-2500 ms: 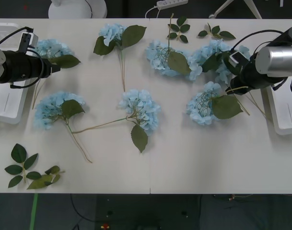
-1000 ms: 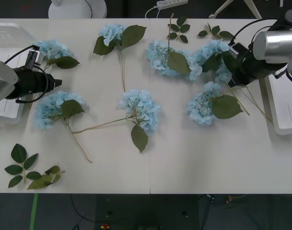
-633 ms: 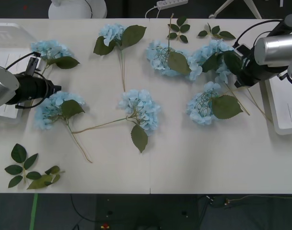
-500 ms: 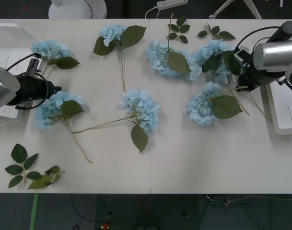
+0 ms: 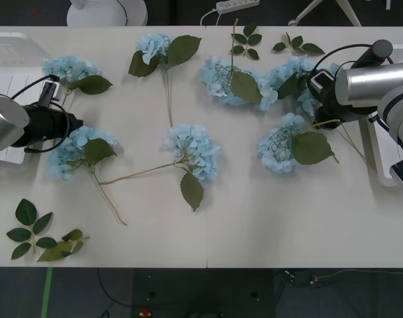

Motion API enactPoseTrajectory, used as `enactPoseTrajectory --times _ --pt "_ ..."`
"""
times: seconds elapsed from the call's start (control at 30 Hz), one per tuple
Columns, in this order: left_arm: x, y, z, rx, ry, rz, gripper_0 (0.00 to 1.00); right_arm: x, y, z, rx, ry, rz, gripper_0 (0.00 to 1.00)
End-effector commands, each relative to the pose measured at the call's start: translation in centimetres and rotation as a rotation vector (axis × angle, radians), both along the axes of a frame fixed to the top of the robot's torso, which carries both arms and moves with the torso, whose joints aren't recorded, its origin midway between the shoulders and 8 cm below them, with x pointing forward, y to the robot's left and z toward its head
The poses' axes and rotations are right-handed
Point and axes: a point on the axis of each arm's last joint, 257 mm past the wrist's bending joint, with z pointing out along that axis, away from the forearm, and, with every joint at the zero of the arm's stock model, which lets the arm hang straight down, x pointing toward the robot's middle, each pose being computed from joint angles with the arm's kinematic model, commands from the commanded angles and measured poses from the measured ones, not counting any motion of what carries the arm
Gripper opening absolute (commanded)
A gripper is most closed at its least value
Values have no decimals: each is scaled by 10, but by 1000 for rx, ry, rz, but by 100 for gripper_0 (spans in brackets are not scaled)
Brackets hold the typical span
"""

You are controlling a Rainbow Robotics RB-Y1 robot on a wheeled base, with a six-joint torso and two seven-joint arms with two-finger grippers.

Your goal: Place the red flowers into the right box and the blue flowers into the left box. If a person shows an open palm, hand one flower to the person first, then continue sorting.

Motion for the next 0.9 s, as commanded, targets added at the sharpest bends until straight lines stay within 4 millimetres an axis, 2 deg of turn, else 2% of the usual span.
enactPoseTrajectory --times 0.03,0.53,0.67,0.7,0.73,0.77,0.8,0.83,0.9 --pt "-35 12 -53 65 99 -22 0 11 21 5 -1 -36 40 100" --pt "-40 20 -58 83 111 -15 0 -9 17 -30 -9 16 30 100" --pt "-40 20 -58 81 111 -14 0 -18 17 -44 2 37 20 92" --pt "-40 20 -58 83 111 -15 0 -19 17 -46 5 39 16 88" --pt "-40 21 -58 83 111 -13 0 -21 18 -50 10 43 14 79" --pt "-40 21 -58 78 111 -11 0 -22 18 -52 10 47 14 67" --pt "-40 20 -58 70 109 -8 0 -23 18 -53 13 49 12 50" --pt "-39 18 -57 57 106 -4 0 -25 18 -56 15 55 9 28" --pt "-35 13 -50 32 93 -4 0 -27 19 -59 20 60 7 8"
